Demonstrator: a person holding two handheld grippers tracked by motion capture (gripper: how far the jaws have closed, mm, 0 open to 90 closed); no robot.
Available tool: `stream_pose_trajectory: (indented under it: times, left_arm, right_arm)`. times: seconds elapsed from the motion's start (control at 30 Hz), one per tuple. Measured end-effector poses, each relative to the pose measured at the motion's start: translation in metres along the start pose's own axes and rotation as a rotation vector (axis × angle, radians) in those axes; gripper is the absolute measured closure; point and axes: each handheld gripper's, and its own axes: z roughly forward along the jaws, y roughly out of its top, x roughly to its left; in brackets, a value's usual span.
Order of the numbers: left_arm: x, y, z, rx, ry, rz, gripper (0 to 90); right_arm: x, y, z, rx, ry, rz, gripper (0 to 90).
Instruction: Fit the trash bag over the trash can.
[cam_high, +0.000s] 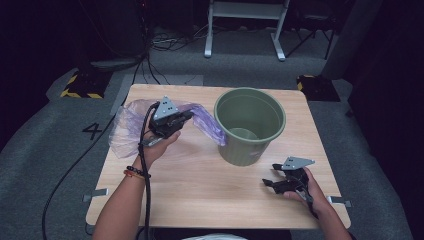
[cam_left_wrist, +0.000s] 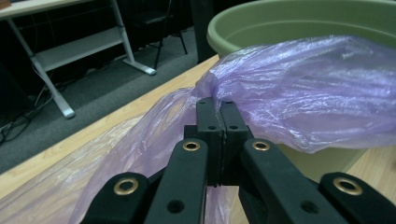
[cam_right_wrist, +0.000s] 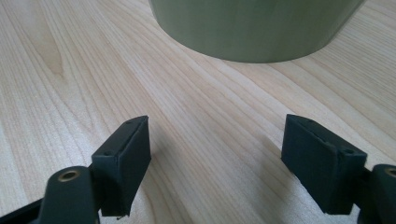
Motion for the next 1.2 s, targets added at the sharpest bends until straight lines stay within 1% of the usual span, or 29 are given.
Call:
stream_pose_trajectory:
  times: [0.07,0.27,0.43,0.67,0.73,0.83,0.97,1.07,1.2]
  left_arm:
    - [0.000,0.006,-0.001,-0.007,0.012,0.006,89.5]
    - [0.000,0.022,-0.003,-0.036,0.021,0.015,89.5]
    - [-0.001,0.033,-0.003,-0.056,0.017,0.019,89.5]
    - [-0.005,0.050,0.000,-0.077,0.024,0.041,89.5]
    - [-0.005,0.056,0.000,-0.087,0.021,0.036,89.5]
    - [-0.005,0.061,0.001,-0.090,0.019,0.039,89.6]
    - [-0.012,0.069,0.003,-0.095,0.017,0.061,89.5]
    - [-0.015,0.073,0.006,-0.099,0.009,0.063,89.6]
    - [-0.022,0.076,0.013,-0.096,0.004,0.078,89.6]
  right_arm:
    - [0.000,0.000,0.000,0.000,0.000,0.000,24.0]
    - [0.000,0.000,0.000,0.000,-0.002,0.001,23.9]
    - [0.000,0.000,0.000,0.000,-0.001,0.001,23.9]
    - [0.000,0.000,0.000,0.000,-0.001,0.002,23.9]
    - [0.000,0.000,0.000,0.000,-0.002,0.002,23.9]
    - [0.000,0.000,0.000,0.000,-0.002,0.002,23.9]
    - [0.000,0.000,0.000,0.000,-0.002,0.003,23.9]
    - [0.000,0.000,0.000,0.000,-0.002,0.002,23.9]
    - [0.000,0.000,0.000,0.000,-0.001,0.003,23.9]
